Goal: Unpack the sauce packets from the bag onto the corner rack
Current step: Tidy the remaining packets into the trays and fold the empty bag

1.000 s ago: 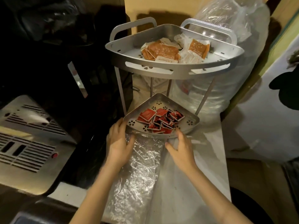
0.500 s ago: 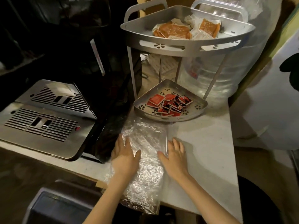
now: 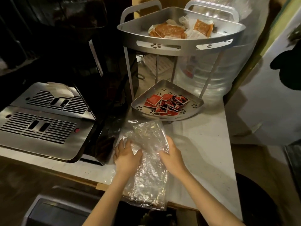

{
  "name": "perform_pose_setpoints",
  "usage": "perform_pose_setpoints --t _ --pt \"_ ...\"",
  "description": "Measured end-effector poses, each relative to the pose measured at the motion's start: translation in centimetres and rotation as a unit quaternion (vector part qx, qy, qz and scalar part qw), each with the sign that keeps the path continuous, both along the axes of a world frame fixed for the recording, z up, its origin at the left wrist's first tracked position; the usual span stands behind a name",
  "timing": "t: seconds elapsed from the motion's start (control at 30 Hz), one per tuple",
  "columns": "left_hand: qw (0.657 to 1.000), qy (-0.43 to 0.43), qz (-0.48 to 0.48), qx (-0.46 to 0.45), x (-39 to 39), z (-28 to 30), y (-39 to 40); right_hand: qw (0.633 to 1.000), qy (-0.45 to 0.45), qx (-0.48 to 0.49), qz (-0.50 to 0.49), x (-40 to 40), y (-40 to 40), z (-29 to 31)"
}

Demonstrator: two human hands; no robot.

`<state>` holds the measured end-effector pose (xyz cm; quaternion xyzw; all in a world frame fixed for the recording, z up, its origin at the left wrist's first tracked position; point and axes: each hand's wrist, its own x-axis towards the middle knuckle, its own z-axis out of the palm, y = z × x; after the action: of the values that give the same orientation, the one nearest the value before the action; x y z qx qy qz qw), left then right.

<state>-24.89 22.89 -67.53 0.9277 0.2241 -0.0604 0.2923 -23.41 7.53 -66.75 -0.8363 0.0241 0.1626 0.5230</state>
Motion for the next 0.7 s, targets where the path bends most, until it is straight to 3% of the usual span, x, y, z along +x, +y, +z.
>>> perform_pose_setpoints --t 0.1,0.2,0.3,0.4,0.57,0.67,0.7 --pt "0.996 -0.014 0.037 -0.078 0.7 0.1 0.2 0.993 0.054 0.086 -0.051 0.3 -1.3 0.4" --pt "0.965 -0.039 0.114 -0.234 1.4 1.1 0.2 0.984 0.059 0.127 -0.106 0.7 -2.6 1.3" --pt "0.939 -0.032 0.146 -0.309 1.9 1.6 0.7 0.970 0.073 0.192 -0.133 1.2 -4.3 2.6" --pt "0.905 -0.008 0.099 -0.414 1.9 2.5 1.1 0.962 0.085 0.221 -0.136 1.8 -6.0 3.7" --pt "0.853 0.113 -0.037 -0.508 2.4 2.5 1.3 0.965 0.088 0.199 -0.147 2.9 -8.2 4.1" --pt "0.791 0.137 -0.032 -0.595 2.5 3.1 0.3 0.963 0.086 0.202 -0.157 3.2 -9.3 4.7" --pt "0.789 0.119 -0.027 -0.602 2.6 3.3 -0.2 0.961 0.087 0.208 -0.159 3.2 -9.6 4.8"
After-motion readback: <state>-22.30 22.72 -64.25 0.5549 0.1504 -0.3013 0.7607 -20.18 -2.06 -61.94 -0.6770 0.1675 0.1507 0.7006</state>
